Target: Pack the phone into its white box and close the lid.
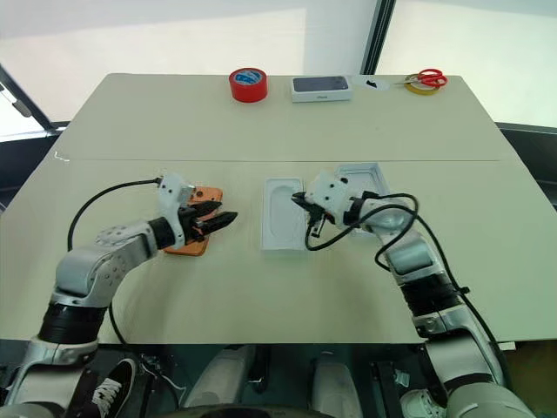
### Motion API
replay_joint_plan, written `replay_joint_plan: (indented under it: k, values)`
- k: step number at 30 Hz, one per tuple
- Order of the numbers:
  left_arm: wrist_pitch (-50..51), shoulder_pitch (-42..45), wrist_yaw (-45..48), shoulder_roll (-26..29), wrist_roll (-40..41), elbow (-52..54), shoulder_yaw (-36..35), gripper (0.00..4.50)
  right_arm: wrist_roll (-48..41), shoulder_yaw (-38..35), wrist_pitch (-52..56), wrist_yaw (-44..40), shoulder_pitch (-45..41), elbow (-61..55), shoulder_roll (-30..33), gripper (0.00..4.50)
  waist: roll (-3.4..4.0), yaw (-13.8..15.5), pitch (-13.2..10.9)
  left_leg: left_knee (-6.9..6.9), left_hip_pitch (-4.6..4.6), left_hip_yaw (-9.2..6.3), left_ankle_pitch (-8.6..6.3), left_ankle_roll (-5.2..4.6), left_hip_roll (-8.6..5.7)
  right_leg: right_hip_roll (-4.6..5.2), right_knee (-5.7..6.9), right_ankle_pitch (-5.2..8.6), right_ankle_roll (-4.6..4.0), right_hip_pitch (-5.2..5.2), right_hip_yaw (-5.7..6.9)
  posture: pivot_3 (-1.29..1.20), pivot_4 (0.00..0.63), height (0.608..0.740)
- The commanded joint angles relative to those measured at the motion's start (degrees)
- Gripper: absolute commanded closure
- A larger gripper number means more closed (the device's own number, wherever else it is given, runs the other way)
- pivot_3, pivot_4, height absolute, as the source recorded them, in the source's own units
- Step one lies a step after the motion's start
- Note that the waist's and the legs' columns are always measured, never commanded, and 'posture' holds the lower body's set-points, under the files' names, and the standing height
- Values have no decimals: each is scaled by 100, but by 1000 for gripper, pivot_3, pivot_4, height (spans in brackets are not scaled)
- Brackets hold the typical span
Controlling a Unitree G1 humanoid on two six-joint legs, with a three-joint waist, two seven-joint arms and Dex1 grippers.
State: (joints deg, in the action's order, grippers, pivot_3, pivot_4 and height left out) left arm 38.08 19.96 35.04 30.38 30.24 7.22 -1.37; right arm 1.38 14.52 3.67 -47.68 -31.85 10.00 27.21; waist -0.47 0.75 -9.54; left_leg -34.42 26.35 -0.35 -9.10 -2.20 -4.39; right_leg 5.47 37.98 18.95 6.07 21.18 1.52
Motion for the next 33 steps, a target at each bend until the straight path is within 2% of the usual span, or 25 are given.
replay_joint_plan:
  k: [1, 5, 9, 14, 17, 23, 26, 29, 33]
  values:
    - [-794, -113, 510, 258, -71, 137, -416, 1474, 575, 429, -339, 121, -220, 258, -86, 4423, 1, -24, 0, 8, 0, 0, 1, 2, 0, 0, 0, 0, 0, 6, -2, 0, 150, 738]
    - [-833, -265, 601, 383, 6, 70, -682, 1474, 976, 798, -504, -98, -207, 383, 49, 4423, 2, -25, 0, 25, -2, 0, 12, 18, 3, -4, 2, 0, 1, 17, -3, 0, 150, 738]
    - [-798, -386, 570, 358, 118, 96, -934, 1474, 438, 888, -219, -1150, 98, -380, 328, 4423, -1, -8, 2, 24, -4, -3, 6, 6, 7, -8, 6, 0, 1, 13, -1, 0, 150, 738]
    - [-755, -481, 525, 272, 124, 136, -978, 1474, 139, 722, 70, -1297, -4, -556, 180, 4423, -1, -16, 2, 24, -6, -4, -1, -6, 9, -7, 6, 0, 1, 10, -1, 0, 150, 738]
    - [-651, -441, 453, 226, 181, 139, -1034, 1474, 36, 594, 232, -1162, -162, -425, -1, 4423, -1, -21, 2, 24, -6, -4, -1, -6, 9, -8, 6, 0, 1, 12, -1, 0, 150, 738]
    - [-502, -395, 371, 204, 267, 102, -1093, 1474, 790, 548, -529, -34, -672, 555, -169, 4423, 0, -39, 2, 24, -6, -4, 11, 13, 10, -11, 11, 0, 2, 15, -1, 0, 150, 738]
    - [-221, -311, 242, 181, 463, -40, -1255, 1474, 633, 453, -408, 32, -782, 698, -314, 4423, -1, -45, 2, 24, -6, -3, 15, 19, 10, -12, 11, -1, 2, 15, -1, 0, 150, 738]
    - [539, -120, 43, 178, 1021, -331, -1673, 1474, 611, 346, -308, 252, -882, 802, -506, 4423, -1, -55, 1, 24, -6, -4, 17, 20, 10, -13, 14, -1, 2, 14, -1, 0, 150, 738]
    - [1639, 106, -113, 483, 1472, -1056, -2111, 1474, 264, 45, 288, 577, -1212, 729, -1136, 4423, -1, -133, 1, 24, -6, -5, 27, 14, 14, -21, 20, -1, 2, 17, -1, 0, 150, 738]
